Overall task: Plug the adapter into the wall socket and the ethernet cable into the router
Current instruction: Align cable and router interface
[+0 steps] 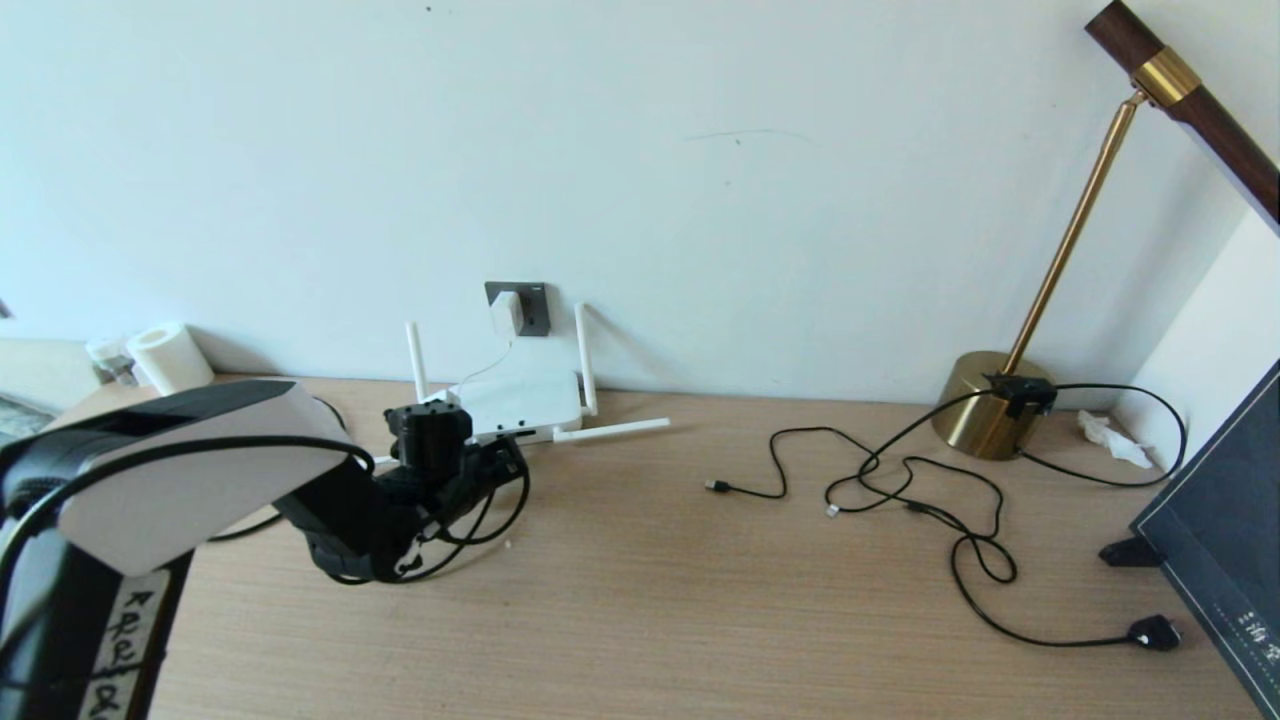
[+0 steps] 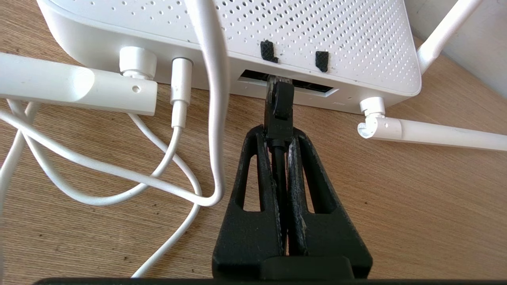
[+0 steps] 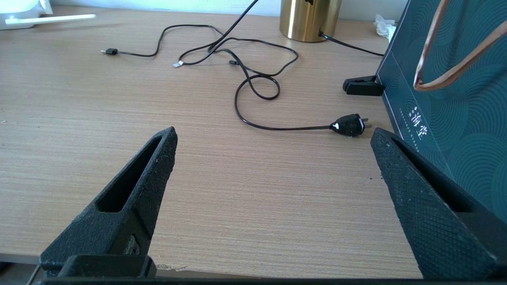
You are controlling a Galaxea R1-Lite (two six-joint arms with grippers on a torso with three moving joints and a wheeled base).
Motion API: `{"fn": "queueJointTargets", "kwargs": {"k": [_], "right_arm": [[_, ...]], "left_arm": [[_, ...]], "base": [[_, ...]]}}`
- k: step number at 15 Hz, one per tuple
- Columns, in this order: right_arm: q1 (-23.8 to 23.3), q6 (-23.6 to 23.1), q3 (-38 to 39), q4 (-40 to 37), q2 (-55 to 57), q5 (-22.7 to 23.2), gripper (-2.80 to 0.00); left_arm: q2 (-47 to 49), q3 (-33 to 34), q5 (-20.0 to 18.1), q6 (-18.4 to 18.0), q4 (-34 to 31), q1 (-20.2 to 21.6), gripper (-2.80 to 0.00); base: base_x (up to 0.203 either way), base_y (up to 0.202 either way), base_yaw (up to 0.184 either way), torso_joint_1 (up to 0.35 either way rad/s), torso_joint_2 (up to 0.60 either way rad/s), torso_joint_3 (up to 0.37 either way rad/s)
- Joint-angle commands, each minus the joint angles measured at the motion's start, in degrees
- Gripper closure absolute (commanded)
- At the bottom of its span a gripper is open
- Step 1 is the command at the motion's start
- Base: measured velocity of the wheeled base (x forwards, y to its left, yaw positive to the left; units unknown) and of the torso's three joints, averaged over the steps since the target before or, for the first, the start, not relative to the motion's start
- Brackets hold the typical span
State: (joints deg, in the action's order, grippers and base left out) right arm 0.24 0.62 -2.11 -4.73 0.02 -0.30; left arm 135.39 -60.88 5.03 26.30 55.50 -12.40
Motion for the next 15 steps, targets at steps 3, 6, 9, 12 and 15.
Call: {"fn": "queueJointTargets", "kwargs": {"k": [3,6,9,12,15], "right_arm": [[0.0,0.0,0.0,0.0,0.0,0.0,-2.80],[0.0,0.0,0.0,0.0,0.1,0.0,-2.80],[0.0,0.0,0.0,0.0,0.1,0.0,-2.80],[0.0,0.0,0.0,0.0,0.0,0.0,-2.80],[0.0,0.0,0.0,0.0,0.0,0.0,-2.80]], "left_arm": [[0.0,0.2,0.1,0.2,0.3,0.4,0.00],[0.1,0.1,0.1,0.2,0.3,0.4,0.00],[0.1,-0.4,-0.3,0.2,0.2,0.4,0.00],[0.5,-0.9,-0.3,0.2,0.1,0.5,0.00],[0.6,-1.3,-0.3,0.2,-0.4,0.7,0.00]], "base": [[0.000,0.000,0.000,0.000,0.00,0.000],[0.000,0.000,0.000,0.000,0.00,0.000],[0.000,0.000,0.000,0.000,0.00,0.000],[0.000,0.000,0.000,0.000,0.00,0.000],[0.000,0.000,0.000,0.000,0.00,0.000]]}}
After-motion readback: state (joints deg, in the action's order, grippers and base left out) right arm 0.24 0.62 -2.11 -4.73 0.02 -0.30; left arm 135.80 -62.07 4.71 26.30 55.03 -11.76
